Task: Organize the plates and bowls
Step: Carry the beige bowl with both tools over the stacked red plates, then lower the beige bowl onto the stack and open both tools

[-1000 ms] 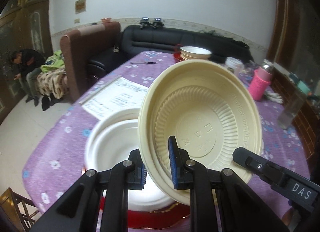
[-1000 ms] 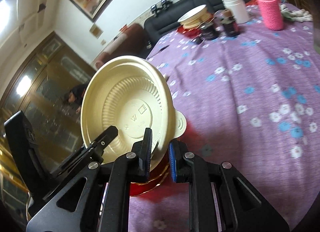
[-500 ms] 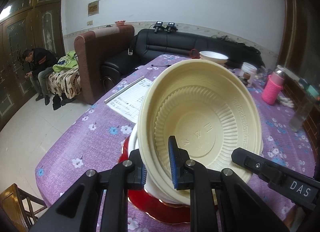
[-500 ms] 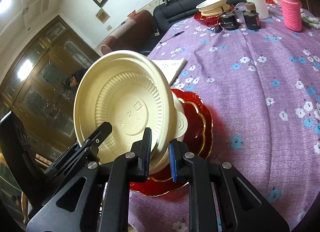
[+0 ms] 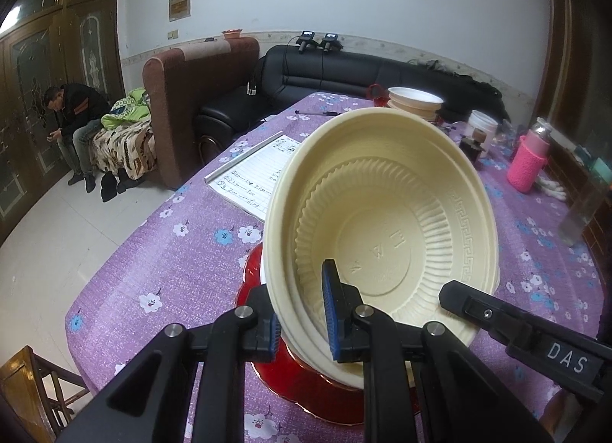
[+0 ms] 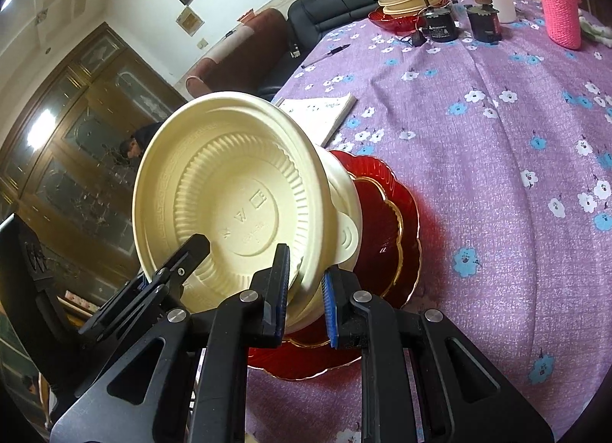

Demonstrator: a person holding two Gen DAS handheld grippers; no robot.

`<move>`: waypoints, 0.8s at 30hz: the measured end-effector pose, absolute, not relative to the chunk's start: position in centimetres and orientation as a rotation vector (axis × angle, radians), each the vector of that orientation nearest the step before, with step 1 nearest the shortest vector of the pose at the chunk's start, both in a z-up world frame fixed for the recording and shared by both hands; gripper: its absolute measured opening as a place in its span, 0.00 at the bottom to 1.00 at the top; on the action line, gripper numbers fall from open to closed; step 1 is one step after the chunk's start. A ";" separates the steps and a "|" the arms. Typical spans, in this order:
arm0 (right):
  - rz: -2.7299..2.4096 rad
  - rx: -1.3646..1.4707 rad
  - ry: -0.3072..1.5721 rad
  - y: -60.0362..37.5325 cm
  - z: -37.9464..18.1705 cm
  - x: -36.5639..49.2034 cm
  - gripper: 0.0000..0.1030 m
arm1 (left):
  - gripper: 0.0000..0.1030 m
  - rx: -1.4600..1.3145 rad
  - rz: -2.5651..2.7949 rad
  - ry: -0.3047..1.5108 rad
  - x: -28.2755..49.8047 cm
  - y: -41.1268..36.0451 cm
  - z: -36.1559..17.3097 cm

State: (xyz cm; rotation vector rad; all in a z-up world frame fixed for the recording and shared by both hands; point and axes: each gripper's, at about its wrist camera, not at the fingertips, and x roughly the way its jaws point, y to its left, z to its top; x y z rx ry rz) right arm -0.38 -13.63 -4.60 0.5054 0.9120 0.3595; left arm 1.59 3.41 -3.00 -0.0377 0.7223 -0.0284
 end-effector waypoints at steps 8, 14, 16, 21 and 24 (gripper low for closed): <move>0.328 0.502 0.903 -13.9 -4.9 -0.3 0.15 | 0.19 -0.012 -0.004 0.723 1.5 3.5 -2.9; 0.322 0.514 0.911 -14.3 -4.9 0.1 0.16 | 0.65 -0.016 0.056 0.694 0.7 5.7 -1.8; 0.321 0.494 0.908 -14.3 -4.7 0.0 0.24 | 0.66 -0.009 0.083 0.654 0.0 6.5 -1.2; 0.329 0.510 0.793 -16.3 -3.6 -1.4 0.45 | 0.81 0.052 0.164 0.537 -1.7 7.3 1.1; 0.325 0.527 0.728 -18.0 -2.9 -2.3 0.45 | 0.82 0.058 0.136 0.516 -2.0 6.6 1.7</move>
